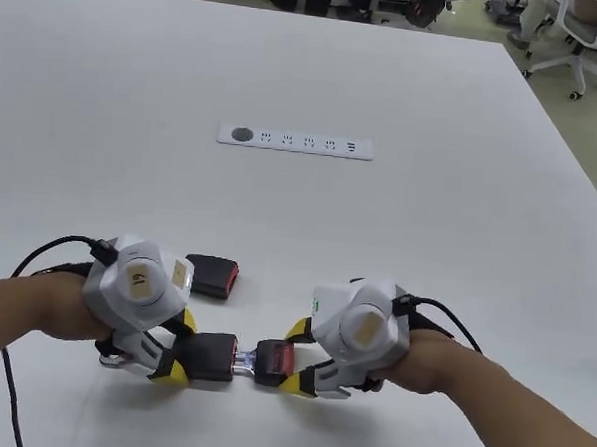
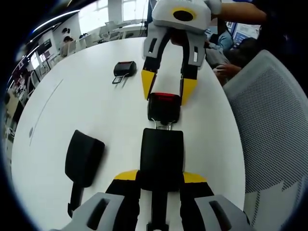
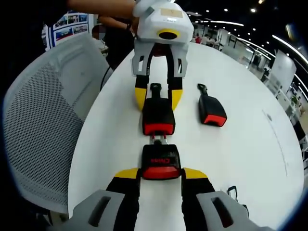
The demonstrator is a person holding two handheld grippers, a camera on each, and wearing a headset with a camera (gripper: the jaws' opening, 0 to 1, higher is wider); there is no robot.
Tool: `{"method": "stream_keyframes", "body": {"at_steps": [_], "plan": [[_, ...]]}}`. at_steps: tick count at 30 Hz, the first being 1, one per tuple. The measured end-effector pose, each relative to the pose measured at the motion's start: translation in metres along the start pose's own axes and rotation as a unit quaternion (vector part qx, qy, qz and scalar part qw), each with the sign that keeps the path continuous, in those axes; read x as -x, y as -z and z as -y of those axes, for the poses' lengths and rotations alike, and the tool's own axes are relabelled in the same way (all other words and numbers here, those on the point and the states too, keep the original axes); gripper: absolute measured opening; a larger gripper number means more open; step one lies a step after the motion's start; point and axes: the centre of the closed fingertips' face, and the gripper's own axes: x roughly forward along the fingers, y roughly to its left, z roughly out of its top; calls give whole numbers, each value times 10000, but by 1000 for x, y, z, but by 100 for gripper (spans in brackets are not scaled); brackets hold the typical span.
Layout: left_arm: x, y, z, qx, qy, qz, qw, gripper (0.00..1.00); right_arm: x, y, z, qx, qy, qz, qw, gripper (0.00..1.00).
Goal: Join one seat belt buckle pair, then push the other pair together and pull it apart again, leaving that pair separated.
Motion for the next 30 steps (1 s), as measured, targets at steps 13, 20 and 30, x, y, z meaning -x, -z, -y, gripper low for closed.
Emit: {"method": "stream_keyframes", "body": {"at_steps": [13,20,30], "plan": [[0,-3,2,-72,-46,19,10000,32,0,1,0,8,11,43,10000,28],[0,-2,2,-116,-74,-32,9999,32,-2,-2,0,-43,37,89,9999,27],[0,-4,3,-158,-57,-17,9999,31,-3,-2,0,-118,45,43,9999,27]]}}
